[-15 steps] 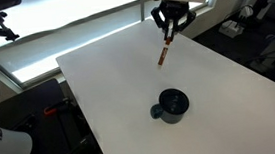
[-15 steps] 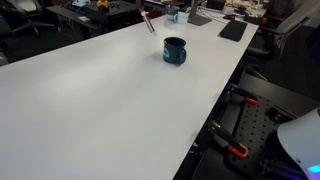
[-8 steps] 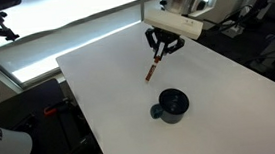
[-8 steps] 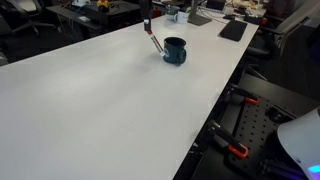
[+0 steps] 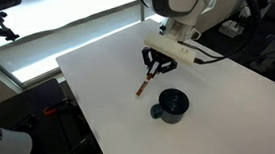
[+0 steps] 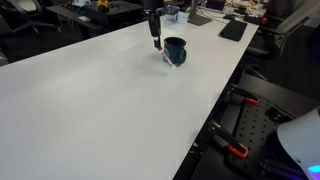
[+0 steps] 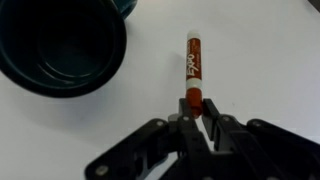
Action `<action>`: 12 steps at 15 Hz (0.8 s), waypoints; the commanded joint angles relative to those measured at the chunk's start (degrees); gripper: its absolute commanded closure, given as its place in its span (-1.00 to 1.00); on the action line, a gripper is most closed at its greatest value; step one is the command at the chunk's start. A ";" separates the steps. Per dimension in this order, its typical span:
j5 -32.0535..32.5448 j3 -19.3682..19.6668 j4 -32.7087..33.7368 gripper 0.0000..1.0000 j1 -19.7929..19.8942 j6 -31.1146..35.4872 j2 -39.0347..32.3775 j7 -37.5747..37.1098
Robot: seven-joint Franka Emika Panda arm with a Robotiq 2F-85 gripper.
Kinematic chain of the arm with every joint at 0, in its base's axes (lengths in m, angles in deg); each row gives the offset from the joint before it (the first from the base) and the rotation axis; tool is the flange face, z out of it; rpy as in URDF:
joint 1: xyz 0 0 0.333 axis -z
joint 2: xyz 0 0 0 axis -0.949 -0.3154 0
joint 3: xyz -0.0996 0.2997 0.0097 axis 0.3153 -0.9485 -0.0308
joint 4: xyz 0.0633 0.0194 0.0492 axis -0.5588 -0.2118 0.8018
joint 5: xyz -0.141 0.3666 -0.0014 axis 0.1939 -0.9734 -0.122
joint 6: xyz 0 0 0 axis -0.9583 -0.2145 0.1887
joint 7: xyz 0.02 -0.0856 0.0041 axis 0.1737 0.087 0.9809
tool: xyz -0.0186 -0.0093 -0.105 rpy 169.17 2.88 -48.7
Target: Remove the marker from the cup
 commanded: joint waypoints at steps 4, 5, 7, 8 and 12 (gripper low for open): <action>1.09 0.12 3.17 0.93 0.33 -3.97 -4.22 -2.02; 1.22 0.10 3.36 0.93 0.33 -4.21 -4.60 -2.13; 1.25 0.05 3.78 0.93 0.42 -4.72 -5.11 -2.32; 1.25 0.06 3.94 0.93 0.44 -4.89 -5.28 -2.50; 1.81 0.32 3.91 0.23 0.19 -4.58 -4.87 -3.99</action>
